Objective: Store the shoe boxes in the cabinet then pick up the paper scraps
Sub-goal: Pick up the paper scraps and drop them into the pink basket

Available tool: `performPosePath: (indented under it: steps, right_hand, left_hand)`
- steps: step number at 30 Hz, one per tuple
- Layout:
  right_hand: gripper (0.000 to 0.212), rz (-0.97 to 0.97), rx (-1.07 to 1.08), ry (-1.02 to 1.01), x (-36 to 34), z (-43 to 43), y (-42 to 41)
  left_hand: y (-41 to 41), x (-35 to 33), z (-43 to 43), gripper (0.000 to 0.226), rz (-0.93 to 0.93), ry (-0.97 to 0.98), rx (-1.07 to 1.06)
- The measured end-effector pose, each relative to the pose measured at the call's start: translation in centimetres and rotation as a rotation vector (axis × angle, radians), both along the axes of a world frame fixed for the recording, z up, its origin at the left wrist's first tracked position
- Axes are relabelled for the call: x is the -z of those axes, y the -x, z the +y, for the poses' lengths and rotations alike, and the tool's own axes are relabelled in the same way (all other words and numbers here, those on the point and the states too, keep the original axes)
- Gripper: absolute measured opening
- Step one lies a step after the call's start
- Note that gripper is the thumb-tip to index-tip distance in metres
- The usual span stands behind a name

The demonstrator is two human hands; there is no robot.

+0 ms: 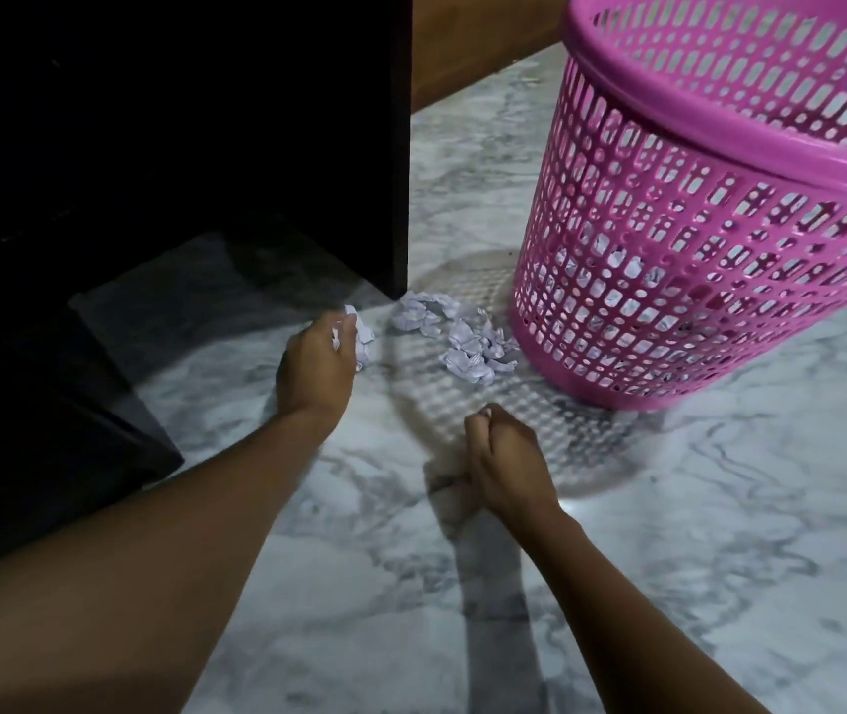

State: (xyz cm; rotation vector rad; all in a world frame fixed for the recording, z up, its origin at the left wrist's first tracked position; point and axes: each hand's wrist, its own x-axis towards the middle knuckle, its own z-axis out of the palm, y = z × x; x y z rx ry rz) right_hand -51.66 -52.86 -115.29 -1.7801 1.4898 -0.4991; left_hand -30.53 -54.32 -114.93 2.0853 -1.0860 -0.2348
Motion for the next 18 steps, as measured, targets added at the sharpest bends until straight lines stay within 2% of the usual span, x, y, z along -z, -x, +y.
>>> performPosePath:
  steps: [3, 5, 8, 9, 12, 14, 18]
  right_hand:
    - [0.045, 0.164, -0.076, 0.231, -1.2, -2.5, -1.0]
    - [0.051, 0.317, -0.07, 0.296, -1.7, -4.5, -2.4]
    - [0.069, 0.417, -0.092, 0.499, -1.1, -7.1, -4.1]
    - [0.079, 0.447, -0.13, 0.51, -0.5, -8.0, -4.4]
    - [0.1, 0.574, -0.262, 0.296, 1.9, -9.7, -4.5]
    - [0.087, 0.539, -0.239, 0.343, 3.6, -9.3, -4.3]
    - [0.021, 0.327, -0.117, 0.736, 6.0, -8.6, -3.7]
  left_hand:
    - [-1.0, 0.7, -1.2, 0.033, -0.152, -0.034, 0.078]
    - [-1.2, 2.1, -1.6, 0.034, -0.29, -0.119, 0.088]
    - [-1.4, 4.8, -1.3, 0.042, -0.351, -0.129, 0.132]
    - [-1.6, 5.6, -1.3, 0.047, -0.35, -0.131, 0.178]
    - [-2.0, 6.9, -1.2, 0.052, -0.324, -0.133, 0.281]
    - [-1.8, 6.8, -1.0, 0.042, -0.293, -0.084, 0.283]
    - [-0.9, 6.5, -0.5, 0.017, -0.29, -0.017, 0.25]
